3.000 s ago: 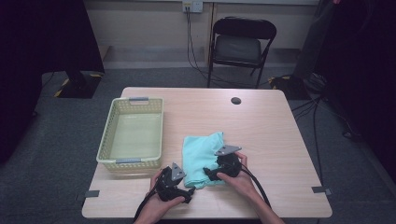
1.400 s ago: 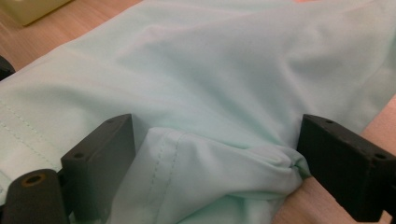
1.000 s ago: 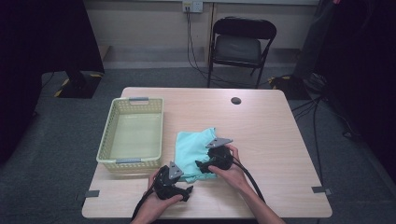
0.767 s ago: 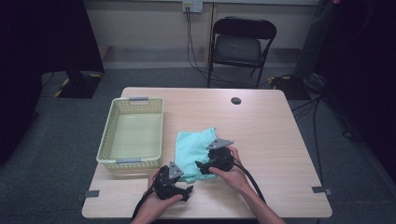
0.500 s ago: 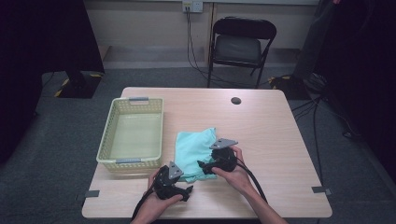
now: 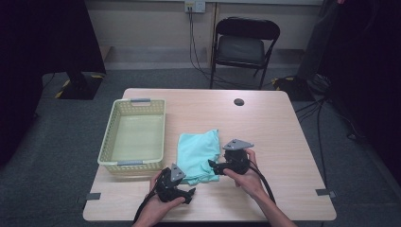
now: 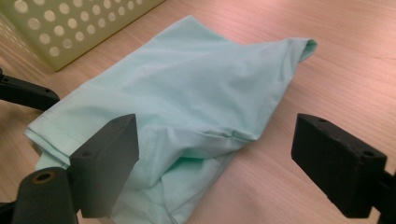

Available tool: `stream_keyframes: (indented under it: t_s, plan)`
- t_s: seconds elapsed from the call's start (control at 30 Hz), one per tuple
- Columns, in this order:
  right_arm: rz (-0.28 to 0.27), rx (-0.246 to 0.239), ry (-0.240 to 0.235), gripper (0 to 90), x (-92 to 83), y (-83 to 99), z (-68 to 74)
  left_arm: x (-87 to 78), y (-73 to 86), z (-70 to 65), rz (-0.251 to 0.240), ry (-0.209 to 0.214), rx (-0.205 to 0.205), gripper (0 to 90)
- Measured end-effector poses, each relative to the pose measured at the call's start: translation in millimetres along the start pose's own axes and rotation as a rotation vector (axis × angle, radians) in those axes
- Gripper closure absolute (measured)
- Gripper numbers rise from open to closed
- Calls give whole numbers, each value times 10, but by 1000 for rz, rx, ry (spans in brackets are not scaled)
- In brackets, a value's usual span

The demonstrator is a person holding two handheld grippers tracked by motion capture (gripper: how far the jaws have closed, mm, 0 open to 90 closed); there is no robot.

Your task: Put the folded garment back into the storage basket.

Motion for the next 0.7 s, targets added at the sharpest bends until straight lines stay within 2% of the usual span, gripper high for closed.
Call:
stream_keyframes:
  t_s: [0.43, 0.7]
  plan:
    - [19, 38, 48, 123, -148, 105, -270, 0, -1, 2, -2, 0, 0, 76]
    - [10, 56, 86, 121, -284, 168, -429, 0, 0, 2, -3, -1, 0, 76]
Point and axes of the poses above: each handheld gripper's, and its own axes: x roughly forward along the jaws, y roughly out of its underside, z roughly to its left, the point moved 10 cm from there along x, roughly forward along the jaws, and after that the axes turned 15 degrees about y, right-handed, at the moved point
